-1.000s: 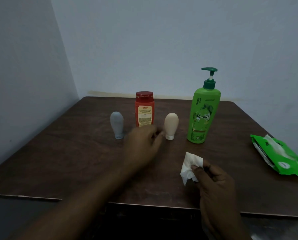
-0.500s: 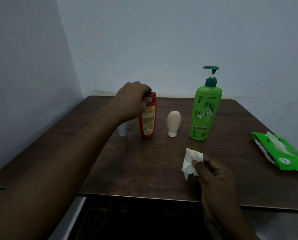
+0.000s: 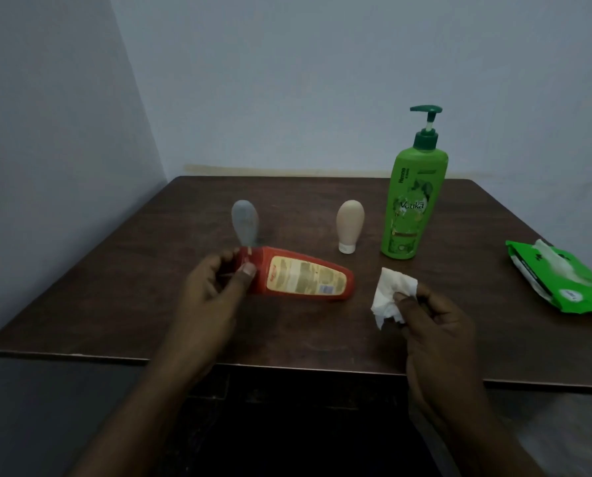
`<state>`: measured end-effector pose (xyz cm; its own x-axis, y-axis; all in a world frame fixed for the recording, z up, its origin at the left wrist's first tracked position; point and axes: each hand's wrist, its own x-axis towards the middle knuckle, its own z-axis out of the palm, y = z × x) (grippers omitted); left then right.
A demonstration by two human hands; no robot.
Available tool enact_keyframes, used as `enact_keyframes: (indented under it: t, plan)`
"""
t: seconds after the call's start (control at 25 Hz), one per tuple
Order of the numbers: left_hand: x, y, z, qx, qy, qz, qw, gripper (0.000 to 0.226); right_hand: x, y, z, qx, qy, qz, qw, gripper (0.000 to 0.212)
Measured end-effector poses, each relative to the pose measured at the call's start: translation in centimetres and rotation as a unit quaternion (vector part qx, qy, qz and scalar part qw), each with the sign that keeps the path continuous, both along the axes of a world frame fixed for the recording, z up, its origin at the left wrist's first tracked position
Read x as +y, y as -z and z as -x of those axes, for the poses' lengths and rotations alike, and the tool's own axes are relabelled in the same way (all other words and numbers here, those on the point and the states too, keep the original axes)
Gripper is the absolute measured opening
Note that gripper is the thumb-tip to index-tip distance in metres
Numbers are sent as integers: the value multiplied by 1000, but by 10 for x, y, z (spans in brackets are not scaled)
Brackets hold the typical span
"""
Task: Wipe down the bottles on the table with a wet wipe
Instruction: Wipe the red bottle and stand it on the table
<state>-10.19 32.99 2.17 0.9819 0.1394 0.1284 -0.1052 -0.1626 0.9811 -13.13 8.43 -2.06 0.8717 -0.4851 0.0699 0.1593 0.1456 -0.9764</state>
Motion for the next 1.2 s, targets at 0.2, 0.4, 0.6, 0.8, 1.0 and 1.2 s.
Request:
enact_keyframes:
  t: [0.2, 0.4, 0.6, 0.8, 1.0, 1.2]
  plan:
    - [3, 39, 13, -15, 51, 105, 993, 24, -5, -24, 9, -60, -11, 240, 969, 37]
    - [17, 46, 15, -14, 114, 74, 991, 39, -14, -17, -13, -129, 26, 621, 773, 39]
    - [17, 51, 16, -20, 128, 52, 990, 44, 22, 3, -10, -132, 15, 670, 730, 42]
    - [17, 50, 17, -33, 142, 57, 988, 37, 76, 0, 9, -193, -40, 676, 710, 44]
    - [17, 52, 17, -35, 132, 44, 990, 32, 54, 6, -1, -161, -3, 691, 705, 44]
    - [19, 56, 13, -33, 133, 45, 990, 40, 1, 6, -17, -46, 80, 691, 717, 35]
